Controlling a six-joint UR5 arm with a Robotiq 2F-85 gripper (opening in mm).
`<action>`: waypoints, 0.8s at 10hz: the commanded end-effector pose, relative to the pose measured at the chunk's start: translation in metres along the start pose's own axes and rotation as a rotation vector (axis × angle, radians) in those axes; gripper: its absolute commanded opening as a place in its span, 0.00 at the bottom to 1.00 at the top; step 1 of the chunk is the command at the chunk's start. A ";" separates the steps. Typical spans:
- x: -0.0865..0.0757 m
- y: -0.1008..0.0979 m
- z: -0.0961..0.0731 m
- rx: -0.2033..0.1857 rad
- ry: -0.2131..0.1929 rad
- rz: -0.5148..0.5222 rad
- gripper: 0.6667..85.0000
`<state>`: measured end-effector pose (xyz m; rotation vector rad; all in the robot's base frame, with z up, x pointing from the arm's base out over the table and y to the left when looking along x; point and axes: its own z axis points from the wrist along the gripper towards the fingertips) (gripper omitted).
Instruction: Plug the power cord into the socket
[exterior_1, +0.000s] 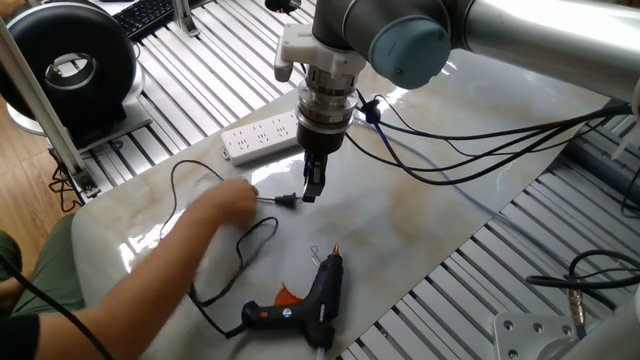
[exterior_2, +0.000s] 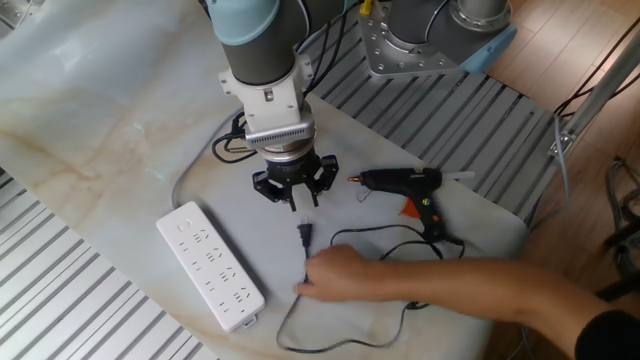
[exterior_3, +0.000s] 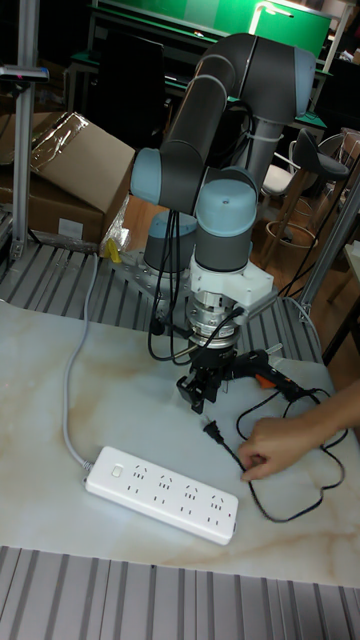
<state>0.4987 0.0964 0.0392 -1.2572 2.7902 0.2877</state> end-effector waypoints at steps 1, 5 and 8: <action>-0.003 0.000 -0.001 -0.004 -0.011 0.010 0.44; -0.004 0.000 -0.002 -0.005 -0.016 0.014 0.44; -0.004 0.001 -0.002 -0.005 -0.018 0.014 0.44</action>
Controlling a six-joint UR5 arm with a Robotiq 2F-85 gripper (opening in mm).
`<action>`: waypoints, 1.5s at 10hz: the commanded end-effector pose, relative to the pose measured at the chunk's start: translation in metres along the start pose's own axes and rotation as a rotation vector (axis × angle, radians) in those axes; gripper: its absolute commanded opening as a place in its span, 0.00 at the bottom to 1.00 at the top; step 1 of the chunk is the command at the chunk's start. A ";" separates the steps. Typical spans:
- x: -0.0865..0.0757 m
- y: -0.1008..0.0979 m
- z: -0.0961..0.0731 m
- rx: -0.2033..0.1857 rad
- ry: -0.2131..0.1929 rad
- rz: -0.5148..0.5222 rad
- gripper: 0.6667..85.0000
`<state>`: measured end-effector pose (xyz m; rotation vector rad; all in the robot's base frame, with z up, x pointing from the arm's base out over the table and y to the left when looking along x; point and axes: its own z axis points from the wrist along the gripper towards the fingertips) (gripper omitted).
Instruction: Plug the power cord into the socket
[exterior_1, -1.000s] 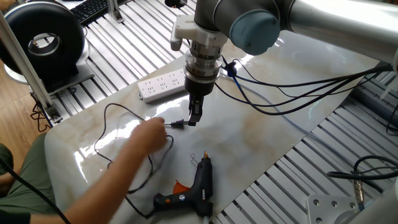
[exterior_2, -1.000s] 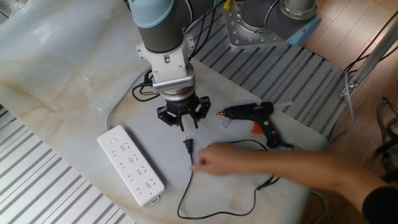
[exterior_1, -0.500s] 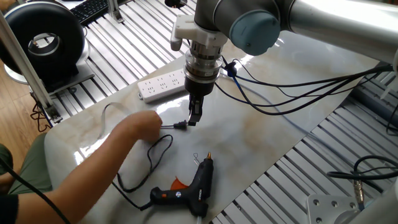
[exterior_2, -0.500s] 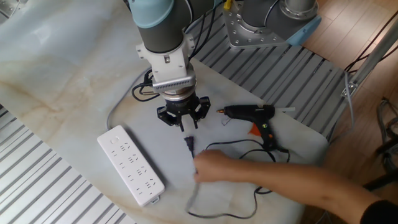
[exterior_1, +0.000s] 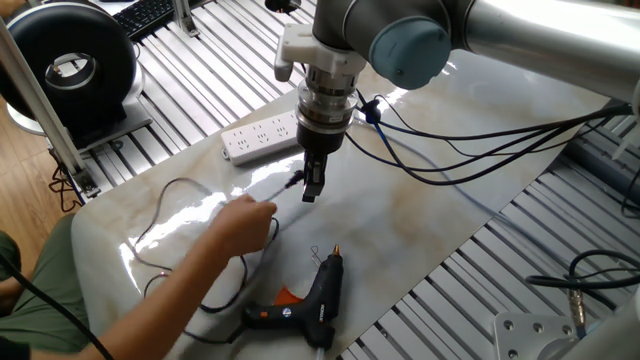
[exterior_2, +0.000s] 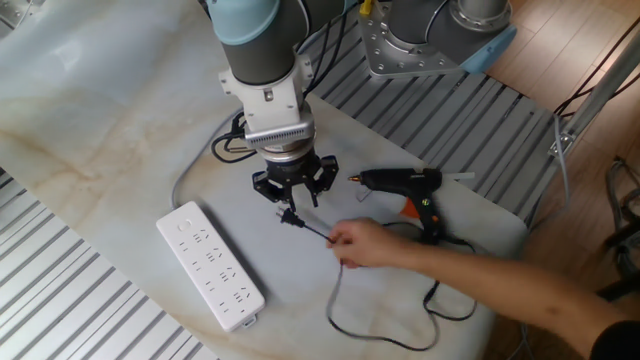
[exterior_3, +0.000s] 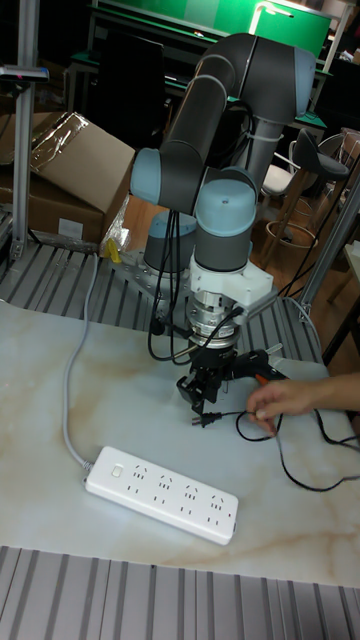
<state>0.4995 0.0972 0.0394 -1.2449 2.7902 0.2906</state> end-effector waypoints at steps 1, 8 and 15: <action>-0.003 0.001 -0.002 -0.008 -0.015 0.007 0.44; -0.004 0.003 -0.003 -0.011 -0.020 0.009 0.44; -0.010 0.005 -0.006 -0.027 -0.060 0.030 0.43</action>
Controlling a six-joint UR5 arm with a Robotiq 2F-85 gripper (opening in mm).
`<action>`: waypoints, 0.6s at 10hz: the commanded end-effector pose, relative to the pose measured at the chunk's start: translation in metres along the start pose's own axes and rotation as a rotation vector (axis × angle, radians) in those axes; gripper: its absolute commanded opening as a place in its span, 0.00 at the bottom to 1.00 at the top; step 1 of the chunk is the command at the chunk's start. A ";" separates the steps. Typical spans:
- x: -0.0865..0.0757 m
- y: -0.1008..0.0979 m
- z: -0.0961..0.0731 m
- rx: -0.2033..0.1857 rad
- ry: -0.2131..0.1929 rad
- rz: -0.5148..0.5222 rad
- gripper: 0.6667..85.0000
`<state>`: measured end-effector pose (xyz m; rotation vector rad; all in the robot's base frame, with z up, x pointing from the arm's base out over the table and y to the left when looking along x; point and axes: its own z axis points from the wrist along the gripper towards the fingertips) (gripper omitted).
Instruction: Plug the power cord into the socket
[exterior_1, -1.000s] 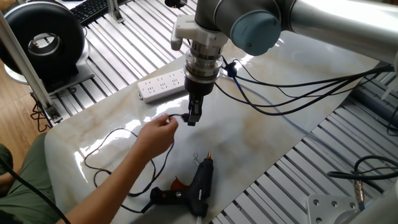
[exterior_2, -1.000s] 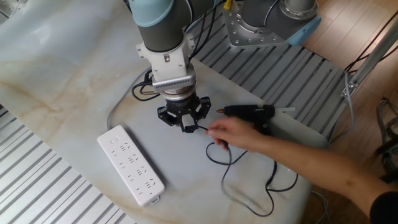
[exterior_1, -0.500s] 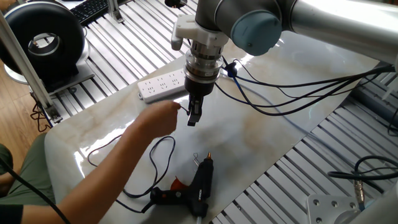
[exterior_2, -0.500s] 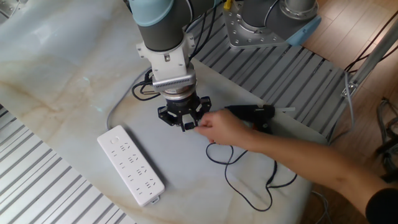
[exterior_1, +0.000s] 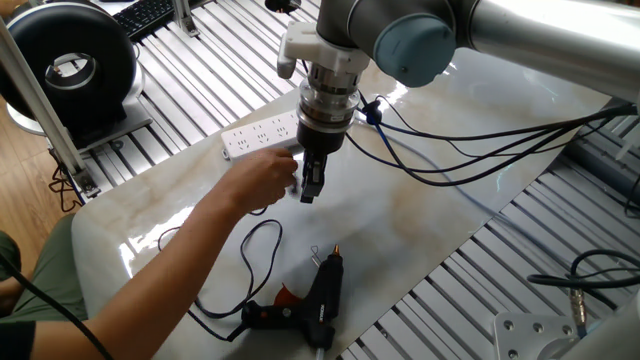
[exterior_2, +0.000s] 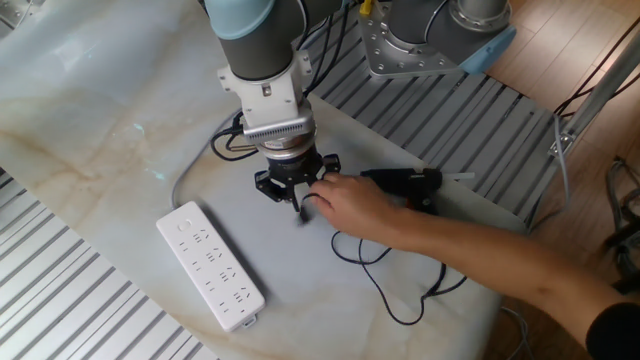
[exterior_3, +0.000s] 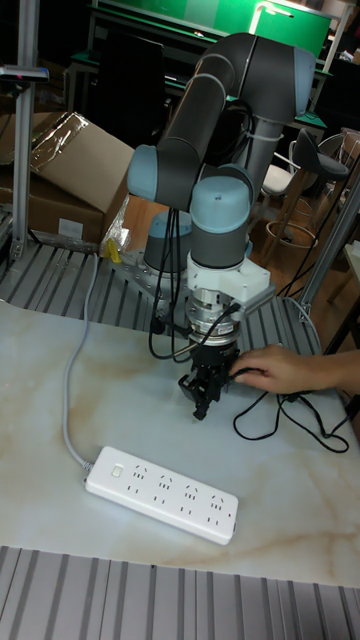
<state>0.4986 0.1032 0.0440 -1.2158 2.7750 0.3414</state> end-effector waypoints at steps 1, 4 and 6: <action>-0.009 -0.001 -0.002 -0.001 -0.041 0.025 0.43; -0.015 -0.001 -0.003 -0.003 -0.067 0.044 0.43; -0.016 -0.001 -0.003 -0.003 -0.071 0.054 0.42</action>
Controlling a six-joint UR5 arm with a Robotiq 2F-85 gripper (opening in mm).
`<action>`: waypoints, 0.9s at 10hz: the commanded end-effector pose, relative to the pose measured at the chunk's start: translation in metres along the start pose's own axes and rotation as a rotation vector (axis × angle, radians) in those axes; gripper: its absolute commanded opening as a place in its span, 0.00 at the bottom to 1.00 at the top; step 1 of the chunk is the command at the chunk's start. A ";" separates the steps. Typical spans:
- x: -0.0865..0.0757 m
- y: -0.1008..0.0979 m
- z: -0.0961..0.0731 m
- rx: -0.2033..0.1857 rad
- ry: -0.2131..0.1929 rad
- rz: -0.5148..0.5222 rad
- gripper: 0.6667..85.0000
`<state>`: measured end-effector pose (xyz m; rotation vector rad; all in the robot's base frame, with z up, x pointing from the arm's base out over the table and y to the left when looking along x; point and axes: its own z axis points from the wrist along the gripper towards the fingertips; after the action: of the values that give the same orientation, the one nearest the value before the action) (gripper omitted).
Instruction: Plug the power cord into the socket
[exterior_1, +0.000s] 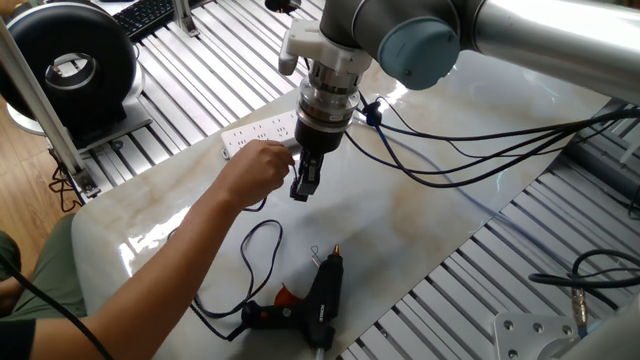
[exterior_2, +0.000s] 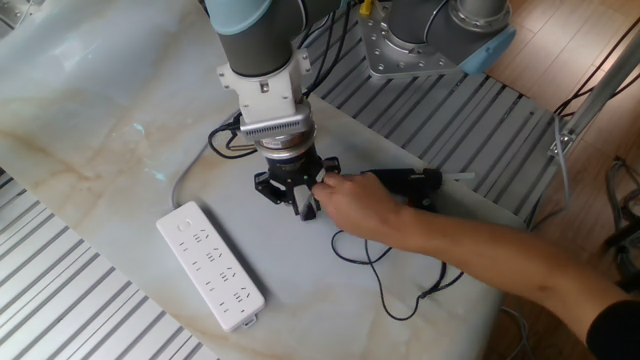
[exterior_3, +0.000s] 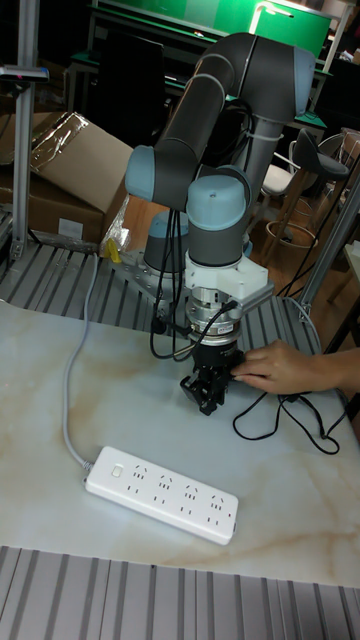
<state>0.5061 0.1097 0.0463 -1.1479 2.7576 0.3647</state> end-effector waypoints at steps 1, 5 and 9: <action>-0.006 0.000 -0.002 -0.004 -0.026 0.023 0.42; -0.006 0.000 -0.002 -0.005 -0.027 0.027 0.42; -0.005 -0.002 -0.002 0.004 -0.020 0.033 0.41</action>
<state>0.5089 0.1106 0.0465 -1.1100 2.7620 0.3660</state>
